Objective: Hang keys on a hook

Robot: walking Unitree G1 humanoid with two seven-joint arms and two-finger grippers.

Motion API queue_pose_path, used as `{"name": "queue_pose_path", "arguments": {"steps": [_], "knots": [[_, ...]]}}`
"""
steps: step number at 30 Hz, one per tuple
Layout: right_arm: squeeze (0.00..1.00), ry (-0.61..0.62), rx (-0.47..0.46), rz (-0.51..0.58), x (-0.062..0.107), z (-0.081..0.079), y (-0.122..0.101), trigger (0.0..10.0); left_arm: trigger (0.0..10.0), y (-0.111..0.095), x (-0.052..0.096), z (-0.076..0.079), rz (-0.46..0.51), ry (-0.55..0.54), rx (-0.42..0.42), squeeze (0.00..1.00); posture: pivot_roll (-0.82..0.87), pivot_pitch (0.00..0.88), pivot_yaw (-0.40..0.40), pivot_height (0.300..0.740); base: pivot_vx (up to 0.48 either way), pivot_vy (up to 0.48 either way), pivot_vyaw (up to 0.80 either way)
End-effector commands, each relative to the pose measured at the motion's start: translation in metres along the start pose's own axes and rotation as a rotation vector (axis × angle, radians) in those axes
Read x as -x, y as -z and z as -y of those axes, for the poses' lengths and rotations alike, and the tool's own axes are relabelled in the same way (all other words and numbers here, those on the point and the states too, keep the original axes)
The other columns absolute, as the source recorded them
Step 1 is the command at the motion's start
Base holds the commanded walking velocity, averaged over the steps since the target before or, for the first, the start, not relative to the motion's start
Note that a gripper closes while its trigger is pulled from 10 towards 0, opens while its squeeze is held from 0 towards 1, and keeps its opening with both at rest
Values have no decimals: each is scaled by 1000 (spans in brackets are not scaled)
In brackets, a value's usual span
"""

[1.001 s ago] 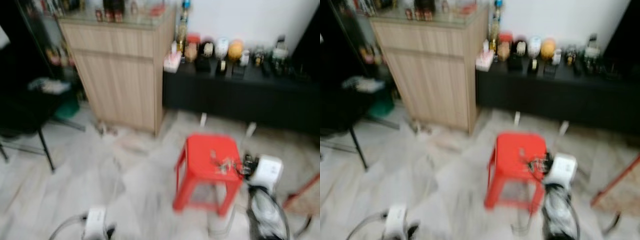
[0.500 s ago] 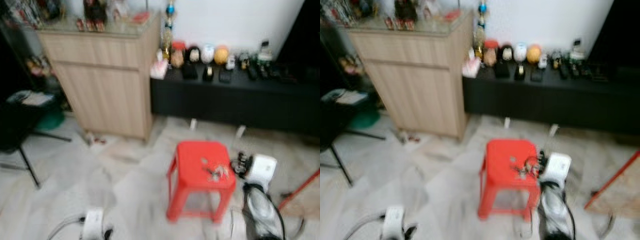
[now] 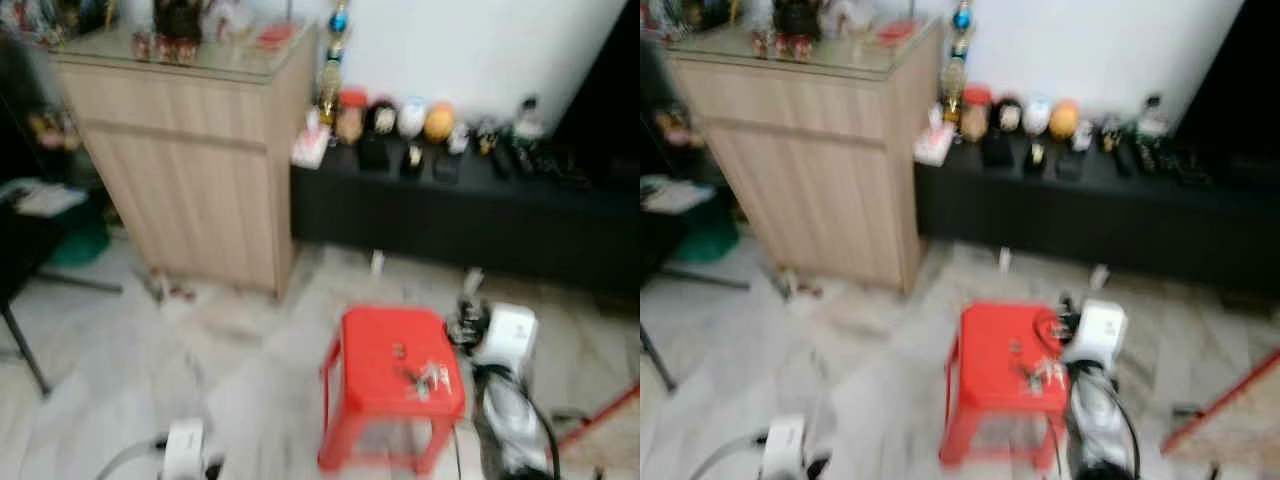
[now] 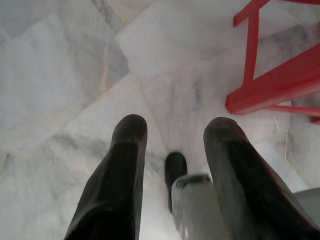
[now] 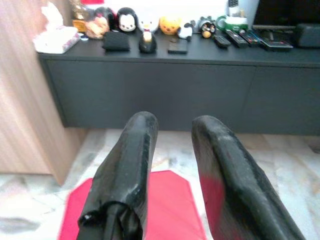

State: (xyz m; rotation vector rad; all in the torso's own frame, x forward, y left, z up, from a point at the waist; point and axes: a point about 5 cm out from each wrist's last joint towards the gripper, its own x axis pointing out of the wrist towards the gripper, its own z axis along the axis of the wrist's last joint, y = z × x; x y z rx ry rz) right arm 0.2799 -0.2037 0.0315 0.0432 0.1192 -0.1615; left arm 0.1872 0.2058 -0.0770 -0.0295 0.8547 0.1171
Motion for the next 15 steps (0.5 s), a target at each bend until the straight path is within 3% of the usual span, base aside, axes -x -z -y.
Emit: {"name": "queue_pose_path", "arguments": {"steps": [1,11,15], "knots": [[0,17,16,-5,0,10,-2,10000,10000,8,1,10,-24,8,35,0,-37,0,-58,740,0,0,0],[0,-25,31,16,-9,2,-10,10000,10000,10,2,17,11,-29,93,0,8,0,-63,740,0,0,0],[0,-97,68,29,-11,-14,-12,10000,10000,7,2,13,30,-60,90,0,26,0,-64,740,0,0,0]]}}
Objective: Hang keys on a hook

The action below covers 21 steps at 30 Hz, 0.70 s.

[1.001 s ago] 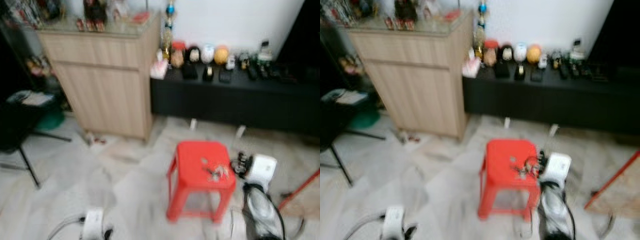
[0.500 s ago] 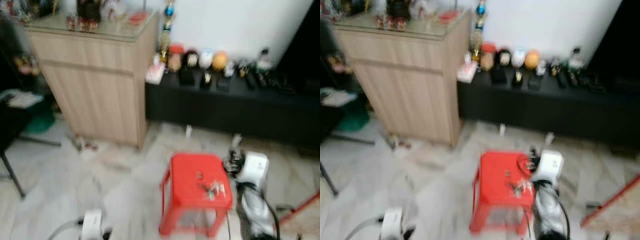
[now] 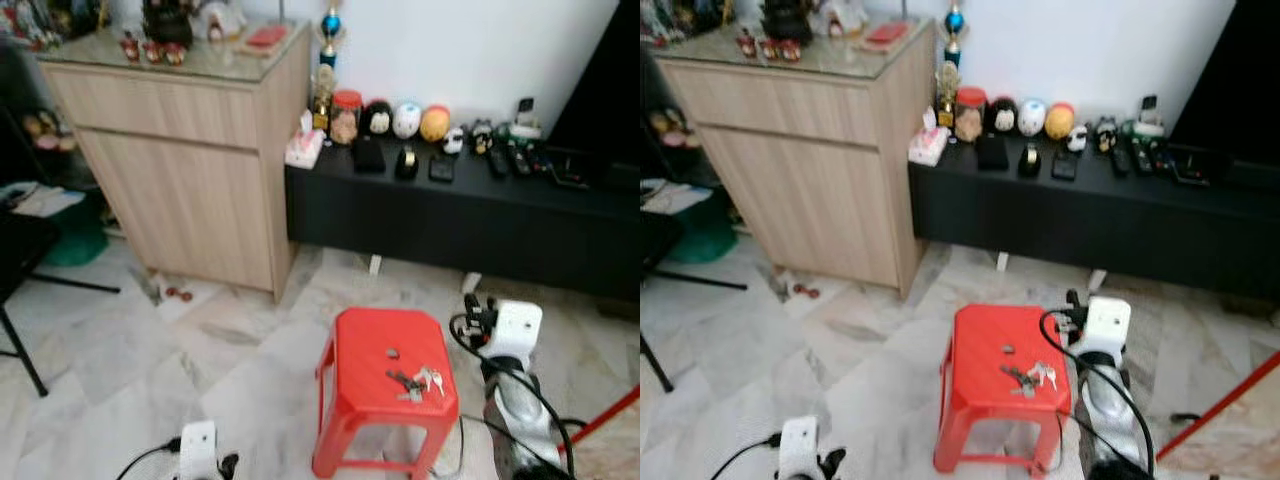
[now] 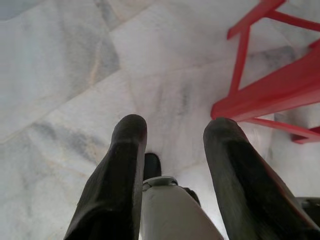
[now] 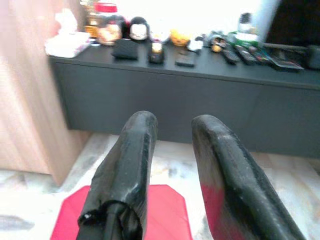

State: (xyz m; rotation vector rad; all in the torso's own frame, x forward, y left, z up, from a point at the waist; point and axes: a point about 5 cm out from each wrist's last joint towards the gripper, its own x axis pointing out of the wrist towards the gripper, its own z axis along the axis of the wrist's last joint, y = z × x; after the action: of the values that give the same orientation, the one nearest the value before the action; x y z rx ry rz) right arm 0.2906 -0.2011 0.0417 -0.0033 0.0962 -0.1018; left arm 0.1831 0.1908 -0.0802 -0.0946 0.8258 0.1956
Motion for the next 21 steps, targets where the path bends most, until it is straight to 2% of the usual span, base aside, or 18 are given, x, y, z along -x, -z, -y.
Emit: {"name": "queue_pose_path", "arguments": {"steps": [1,7,13,21], "knots": [[0,-40,19,4,-2,-9,-2,10000,10000,0,0,-2,7,-17,-1,0,26,0,-64,740,0,0,0],[0,-54,16,-2,-2,-17,0,10000,10000,-5,-1,-9,16,-41,-3,0,28,0,-49,740,0,0,0],[0,5,5,-59,3,-10,12,10000,10000,-7,-2,-16,-4,-42,-38,0,14,0,-19,740,0,0,0],[0,21,4,-71,10,-8,18,10000,10000,-6,-1,-20,-8,-31,-78,0,-11,0,10,696,0,0,0]]}}
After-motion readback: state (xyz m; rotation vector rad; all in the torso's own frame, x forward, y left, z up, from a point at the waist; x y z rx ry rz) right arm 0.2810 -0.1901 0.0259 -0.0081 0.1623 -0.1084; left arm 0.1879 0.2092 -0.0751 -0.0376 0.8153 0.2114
